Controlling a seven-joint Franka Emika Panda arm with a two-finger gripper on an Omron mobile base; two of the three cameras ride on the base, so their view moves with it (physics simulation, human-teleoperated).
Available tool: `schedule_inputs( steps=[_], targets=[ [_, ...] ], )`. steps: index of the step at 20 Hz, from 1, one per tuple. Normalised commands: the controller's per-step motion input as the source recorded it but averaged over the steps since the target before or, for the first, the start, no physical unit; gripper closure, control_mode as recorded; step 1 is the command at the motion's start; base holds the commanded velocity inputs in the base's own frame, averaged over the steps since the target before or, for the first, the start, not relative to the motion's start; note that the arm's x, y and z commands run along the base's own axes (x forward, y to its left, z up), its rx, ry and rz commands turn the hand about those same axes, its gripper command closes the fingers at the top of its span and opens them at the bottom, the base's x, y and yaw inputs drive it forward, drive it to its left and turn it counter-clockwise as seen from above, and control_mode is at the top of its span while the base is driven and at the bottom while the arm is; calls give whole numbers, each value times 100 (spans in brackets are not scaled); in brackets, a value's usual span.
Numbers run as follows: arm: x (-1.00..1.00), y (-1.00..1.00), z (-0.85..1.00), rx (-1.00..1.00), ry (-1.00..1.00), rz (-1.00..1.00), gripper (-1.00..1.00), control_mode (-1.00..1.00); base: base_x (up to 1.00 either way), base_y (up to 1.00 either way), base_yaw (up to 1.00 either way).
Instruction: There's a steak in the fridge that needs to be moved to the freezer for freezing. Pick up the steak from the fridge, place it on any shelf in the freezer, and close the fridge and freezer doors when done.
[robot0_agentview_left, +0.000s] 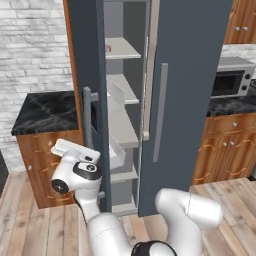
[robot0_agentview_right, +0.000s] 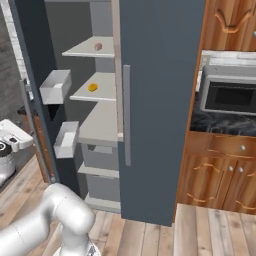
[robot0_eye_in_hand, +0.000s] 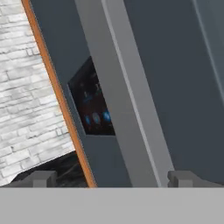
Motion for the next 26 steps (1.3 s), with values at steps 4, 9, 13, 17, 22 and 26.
schedule_inputs(
  steps=[4, 9, 13, 17, 22, 26],
  targets=[
    [33, -100, 0, 7, 4, -3, -100, -100, 0, 0, 0],
    [35, -100, 0, 7, 4, -3, -100, -100, 0, 0, 0],
    [34, -100, 0, 8, 3, -4, -100, -100, 0, 0, 0],
    [38, -100, 0, 6, 1, -5, -100, -100, 0, 0, 0],
    [52, -100, 0, 3, 0, -7, -100, -100, 0, 0, 0],
    [63, -100, 0, 2, 0, -8, -100, -100, 0, 0, 0]
  ],
)
